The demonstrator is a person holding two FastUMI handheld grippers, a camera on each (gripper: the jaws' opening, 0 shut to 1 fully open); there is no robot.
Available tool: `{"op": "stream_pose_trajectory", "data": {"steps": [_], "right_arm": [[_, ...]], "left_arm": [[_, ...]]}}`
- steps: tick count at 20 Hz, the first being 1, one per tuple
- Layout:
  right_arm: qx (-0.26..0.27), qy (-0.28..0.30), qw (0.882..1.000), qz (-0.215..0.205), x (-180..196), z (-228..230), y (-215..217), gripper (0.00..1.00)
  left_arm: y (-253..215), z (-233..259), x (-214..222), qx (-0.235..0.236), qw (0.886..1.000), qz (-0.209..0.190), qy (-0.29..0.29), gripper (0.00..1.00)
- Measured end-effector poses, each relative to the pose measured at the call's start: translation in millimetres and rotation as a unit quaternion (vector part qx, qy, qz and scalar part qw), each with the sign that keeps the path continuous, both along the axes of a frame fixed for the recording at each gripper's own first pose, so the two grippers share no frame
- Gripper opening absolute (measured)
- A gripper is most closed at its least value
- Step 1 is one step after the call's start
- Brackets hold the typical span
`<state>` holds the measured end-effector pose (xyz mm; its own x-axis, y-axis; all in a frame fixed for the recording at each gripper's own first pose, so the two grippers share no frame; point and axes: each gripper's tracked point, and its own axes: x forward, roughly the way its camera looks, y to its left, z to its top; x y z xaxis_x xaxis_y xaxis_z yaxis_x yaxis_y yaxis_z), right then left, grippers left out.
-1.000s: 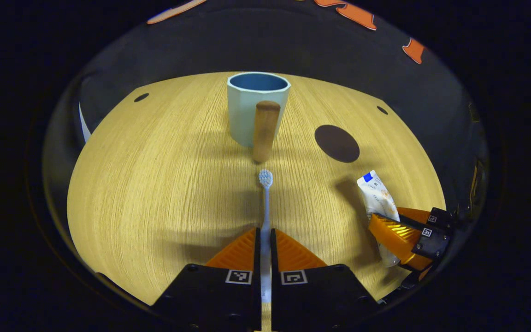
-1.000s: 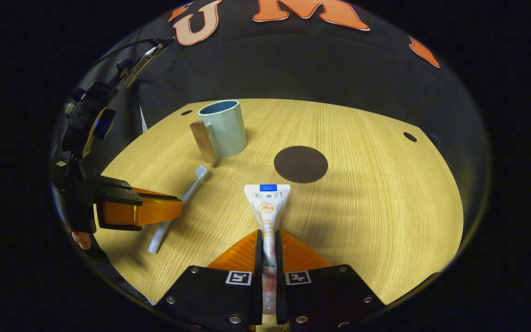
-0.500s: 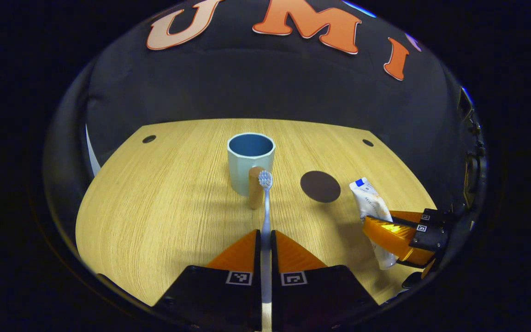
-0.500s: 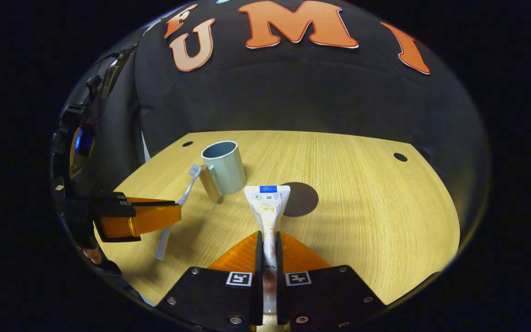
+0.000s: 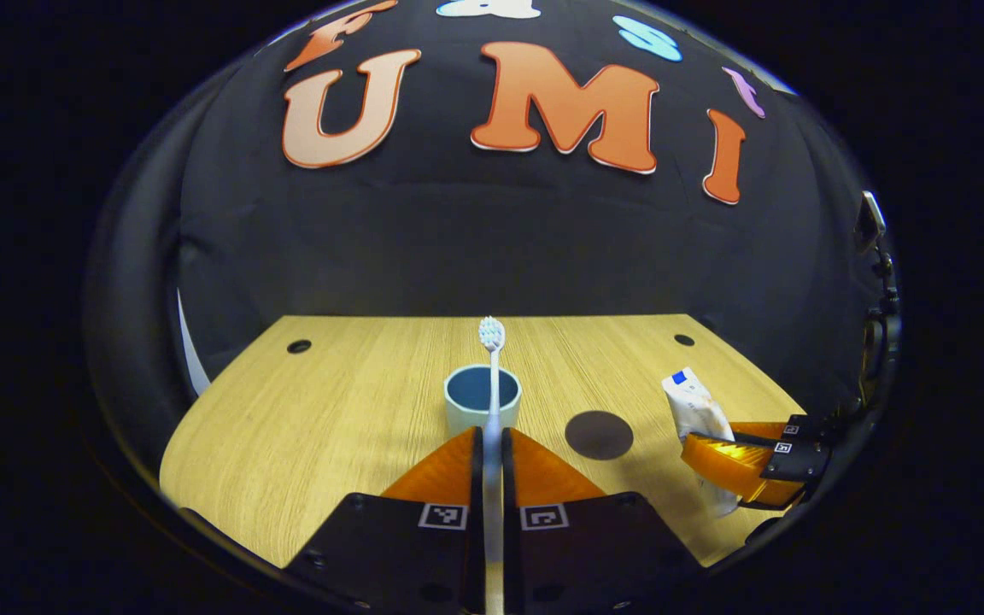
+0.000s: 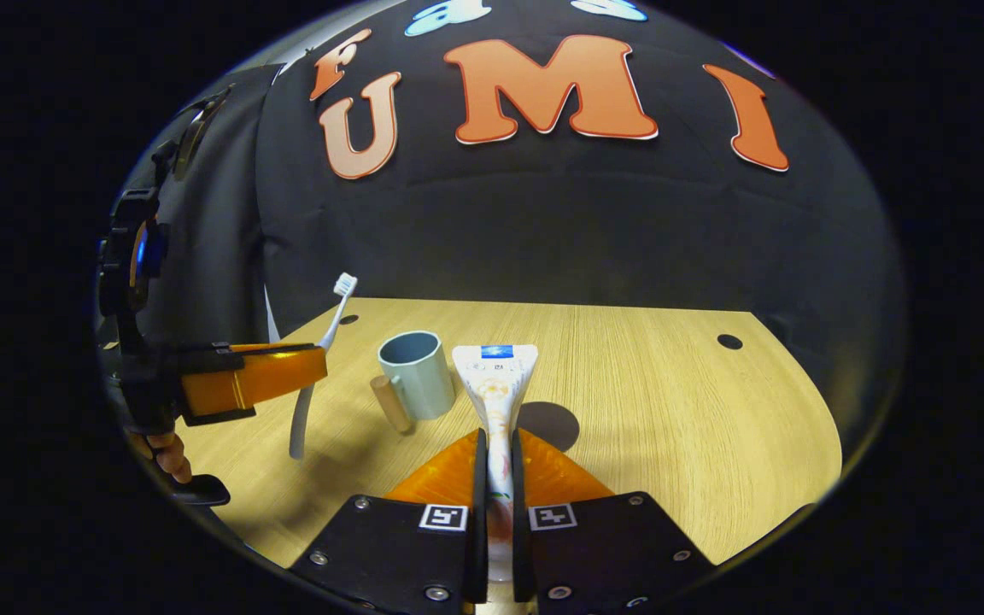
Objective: Put the toothbrush and toothpaste on the desktop into the cup, then pick up the cup and place it on the coaster on the desktop.
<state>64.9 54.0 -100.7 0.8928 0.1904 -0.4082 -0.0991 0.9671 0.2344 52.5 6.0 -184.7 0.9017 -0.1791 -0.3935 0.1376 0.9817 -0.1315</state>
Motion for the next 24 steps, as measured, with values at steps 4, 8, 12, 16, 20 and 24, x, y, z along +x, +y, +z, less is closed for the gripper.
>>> {"op": "stream_pose_trajectory", "data": {"steps": [4, 8, 12, 16, 20, 24], "right_arm": [[0.031, -0.021, 0.999, 0.003, 13.2, 17.9, -1.0, 0.12], [0.018, -0.047, 0.999, -0.008, 22.0, 34.3, -12.9, 0.11], [0.021, -0.051, 0.998, -0.013, 31.7, 35.7, -20.1, 0.12], [0.027, -0.068, 0.997, -0.007, 38.6, 40.2, -21.3, 0.12], [0.025, -0.076, 0.997, -0.002, 43.6, 43.0, -20.0, 0.12], [0.028, -0.078, 0.997, -0.003, 50.0, 45.2, -20.2, 0.12]], "left_arm": [[13.3, 29.1, 13.4, -0.009, 0.998, 0.003, -0.061, 0.08], [10.5, 49.4, 44.9, -0.009, 0.995, 0.002, -0.103, 0.08], [12.6, 51.9, 80.6, -0.028, 0.991, 0.012, -0.131, 0.08], [16.4, 43.1, 108.1, -0.038, 0.988, 0.024, -0.145, 0.08], [14.9, 25.0, 125.7, -0.039, 0.989, 0.029, -0.143, 0.08], [12.4, 2.8, 137.9, -0.039, 0.990, 0.028, -0.129, 0.08]]}}
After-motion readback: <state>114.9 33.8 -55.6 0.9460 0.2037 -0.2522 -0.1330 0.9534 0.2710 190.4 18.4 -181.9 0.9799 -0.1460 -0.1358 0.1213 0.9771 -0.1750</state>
